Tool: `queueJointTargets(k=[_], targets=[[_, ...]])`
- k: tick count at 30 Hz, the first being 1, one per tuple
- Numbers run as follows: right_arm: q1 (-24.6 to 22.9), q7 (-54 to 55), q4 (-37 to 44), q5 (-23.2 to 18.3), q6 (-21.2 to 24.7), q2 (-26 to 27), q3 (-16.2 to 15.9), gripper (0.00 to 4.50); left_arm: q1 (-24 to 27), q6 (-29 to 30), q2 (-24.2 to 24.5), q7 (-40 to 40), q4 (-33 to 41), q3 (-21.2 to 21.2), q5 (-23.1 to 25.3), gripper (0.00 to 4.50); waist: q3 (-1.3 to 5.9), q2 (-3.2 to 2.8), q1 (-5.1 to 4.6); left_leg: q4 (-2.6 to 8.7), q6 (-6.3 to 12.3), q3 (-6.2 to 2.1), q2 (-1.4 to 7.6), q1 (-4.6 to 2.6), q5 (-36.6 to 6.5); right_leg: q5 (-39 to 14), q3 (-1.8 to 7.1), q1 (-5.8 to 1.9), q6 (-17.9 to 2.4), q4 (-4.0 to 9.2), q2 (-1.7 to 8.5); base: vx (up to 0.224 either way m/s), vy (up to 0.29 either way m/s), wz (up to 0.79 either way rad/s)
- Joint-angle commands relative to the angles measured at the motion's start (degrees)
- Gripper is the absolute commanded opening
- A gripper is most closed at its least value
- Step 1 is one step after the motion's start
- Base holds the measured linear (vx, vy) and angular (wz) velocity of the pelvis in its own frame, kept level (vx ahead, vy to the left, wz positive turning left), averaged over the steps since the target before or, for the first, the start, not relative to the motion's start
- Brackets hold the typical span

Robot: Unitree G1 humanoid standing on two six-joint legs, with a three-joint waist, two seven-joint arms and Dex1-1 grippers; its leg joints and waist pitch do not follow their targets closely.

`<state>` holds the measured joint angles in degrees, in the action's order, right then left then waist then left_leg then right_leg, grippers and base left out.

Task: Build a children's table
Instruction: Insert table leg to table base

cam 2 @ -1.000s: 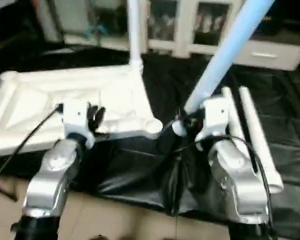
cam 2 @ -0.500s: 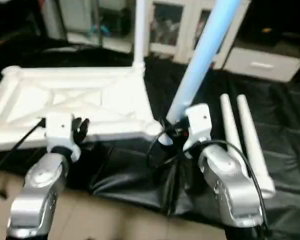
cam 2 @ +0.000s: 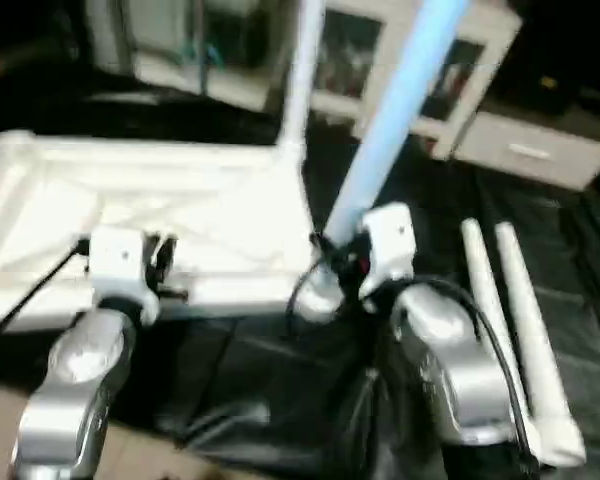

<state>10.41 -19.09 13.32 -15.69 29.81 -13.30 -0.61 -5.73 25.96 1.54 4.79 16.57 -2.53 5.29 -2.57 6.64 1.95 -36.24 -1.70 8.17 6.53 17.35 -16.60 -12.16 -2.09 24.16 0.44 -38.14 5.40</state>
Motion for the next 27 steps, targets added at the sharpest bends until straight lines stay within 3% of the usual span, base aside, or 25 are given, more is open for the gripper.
queueJointTargets(k=[1,2,3,4,5,6,7,8,9,10,11,13,14,15,17,19,23,26,27], targets=[[-0.7,1.2,0.2,-0.7,-0.4,0.1,2.4,1.83,-0.4,0.2,-0.1,0.9,-0.2,-2.0,-0.1,0.99,2.67,0.62,1.99,-2.20,12.42,0.28,-0.73,2.57,-6.5,-23.0,7.88,-7.99,-7.8,10.56,6.89,0.125,-0.034,0.01],[-1.0,1.2,0.4,-0.6,-0.5,0.3,2.5,1.83,-0.6,0.0,-0.2,1.8,-0.1,-1.9,-1.1,0.99,2.84,-0.13,2.42,-3.86,9.88,-1.40,0.45,3.86,-3.9,-29.4,8.88,-9.85,-11.1,10.81,9.38,0.125,-0.034,0.01],[-1.2,1.1,0.4,-0.6,-0.7,0.4,2.5,1.83,-0.7,0.7,0.0,2.5,0.0,-2.2,-1.5,0.99,2.55,-1.37,2.64,-4.34,5.17,-2.63,1.38,5.76,0.9,-26.2,8.42,-10.74,-15.5,10.12,9.30,0.118,-0.004,-0.09],[-1.5,0.8,0.5,-0.7,-0.8,0.4,2.5,1.83,-0.7,1.2,0.3,3.2,0.1,-2.6,-1.8,0.99,2.37,-2.23,2.29,-2.42,2.50,-3.47,2.85,6.40,6.3,-13.1,6.80,-10.34,-19.3,8.76,8.53,0.053,0.002,-0.05],[-1.6,0.4,0.7,-0.7,-0.9,0.2,2.4,1.83,-0.6,1.1,0.2,3.8,0.1,-2.5,-2.5,0.99,2.87,-2.54,2.14,-0.19,1.80,-3.23,3.30,6.30,10.8,-4.5,5.04,-9.76,-19.6,7.16,6.29,0.096,0.012,-0.06],[-1.6,-0.5,0.8,-1.1,-1.0,-0.3,2.2,1.83,-0.3,0.6,-0.5,3.7,0.0,-1.7,-3.5,0.99,3.29,-4.79,1.45,4.17,2.22,-2.61,4.33,4.54,21.6,8.1,1.16,-7.42,-16.3,4.50,1.81,0.092,0.059,-0.11],[-1.7,-0.5,0.8,-1.1,-1.0,-0.3,2.1,1.83,-0.3,0.6,-0.5,3.6,0.0,-1.6,-3.6,0.99,3.64,-5.34,0.75,3.03,3.34,-3.23,5.37,3.55,25.5,14.5,0.89,-5.78,-12.6,3.10,-0.17,0.152,0.089,-0.03],[-1.6,-1.7,0.8,-1.4,-1.1,-1.1,1.7,1.83,-0.3,-0.1,-1.0,2.3,-0.2,-0.6,-3.5,0.99,4.12,-5.18,0.70,2.31,3.94,-3.44,5.96,2.19,28.0,17.6,1.35,-4.75,-12.3,3.08,0.37,0.110,0.079,-0.01],[-1.5,-1.7,0.5,-1.3,-1.2,-1.1,1.7,1.83,-0.4,0.4,-0.9,1.8,-0.3,-0.3,-3.1,0.99,4.41,-5.17,0.86,2.04,4.03,-3.26,5.40,2.66,33.0,23.0,1.70,-5.29,-12.9,2.84,0.91,0.068,0.063,0.08],[-1.5,-1.7,0.5,-1.3,-1.2,-1.1,1.7,1.83,-0.4,0.4,-0.9,1.8,-0.3,-0.3,-3.1,0.99,4.10,-5.01,0.89,2.21,3.89,-2.97,5.32,2.68,31.0,21.9,1.76,-5.08,-13.1,3.29,1.03,0.000,0.000,0.00],[-1.4,-1.4,0.2,-0.8,-1.3,-1.0,1.5,1.83,-0.5,0.3,-0.6,1.3,-0.5,-0.4,-2.5,0.99,3.72,-4.97,1.01,2.95,3.47,-2.66,5.56,2.97,23.6,17.0,1.82,-5.37,-13.6,3.88,1.63,0.002,0.054,0.00],[-1.2,-1.0,-0.1,-0.5,-1.4,-0.7,1.4,1.83,-0.6,0.4,-0.5,0.9,-0.6,-0.5,-2.1,0.99,3.29,-5.05,1.08,3.66,2.91,-2.41,5.92,3.06,14.2,10.9,1.93,-5.38,-14.2,4.59,2.14,-0.027,0.018,0.01],[-0.8,-0.2,-0.5,-0.5,-1.3,0.2,1.6,1.83,-0.9,0.5,-0.6,0.6,-1.0,-0.8,-2.0,0.99,2.71,-5.13,0.95,4.62,1.30,-2.30,6.31,3.16,2.5,3.2,2.19,-5.45,-14.3,5.40,2.71,0.000,0.000,0.00],[-0.8,-0.2,-0.5,-0.5,-1.3,0.2,1.6,1.83,-0.9,0.5,-0.6,0.6,-1.0,-0.8,-2.0,0.99,2.53,-5.12,0.83,4.89,0.59,-2.27,6.37,3.13,-0.4,0.7,2.22,-5.38,-14.0,5.63,2.74,-0.057,0.003,0.00],[-0.5,0.0,-0.7,-0.2,-1.3,0.5,1.2,1.83,-1.3,0.9,-1.1,0.2,-1.5,-0.7,-2.3,0.99,1.64,-4.72,0.30,5.76,-1.91,-2.02,6.22,2.79,-11.9,-12.6,2.51,-4.88,-11.5,7.04,2.92,-0.066,-0.008,0.01],[-0.5,0.0,-0.7,-0.2,-1.2,0.5,1.2,1.83,-1.3,0.9,-1.2,0.1,-1.5,-0.6,-2.3,0.99,1.78,-4.76,0.17,5.66,-3.19,-1.92,6.16,2.41,-14.7,-18.5,2.67,-4.44,-9.2,7.69,3.13,-0.059,-0.023,0.03],[0.6,-3.6,-1.9,-0.7,0.1,-1.2,-0.8,1.83,-1.5,1.2,1.5,6.1,-3.0,-2.0,-4.8,0.99,2.04,-4.55,-0.21,5.79,-2.96,-1.60,6.20,3.17,-11.2,-16.5,2.62,-4.43,-7.8,7.52,2.88,-0.013,-0.007,0.01],[1.9,-6.5,-3.5,-1.7,0.0,-2.8,-0.5,1.83,-1.9,1.2,3.9,13.1,-3.9,-4.1,-7.7,1.33,2.19,-4.55,-0.13,5.70,-2.62,-1.42,6.13,3.17,-9.3,-14.2,2.68,-4.26,-8.5,7.25,2.80,0.000,0.000,0.00],[2.8,-8.3,-4.5,-2.9,0.2,-3.8,0.4,1.83,-1.8,2.1,5.4,19.6,-3.3,-5.6,-11.5,1.33,2.44,-4.27,-0.13,5.64,-2.28,-1.19,6.26,3.29,-7.3,-10.9,2.66,-4.37,-9.0,7.00,2.72,0.000,0.000,0.00]])
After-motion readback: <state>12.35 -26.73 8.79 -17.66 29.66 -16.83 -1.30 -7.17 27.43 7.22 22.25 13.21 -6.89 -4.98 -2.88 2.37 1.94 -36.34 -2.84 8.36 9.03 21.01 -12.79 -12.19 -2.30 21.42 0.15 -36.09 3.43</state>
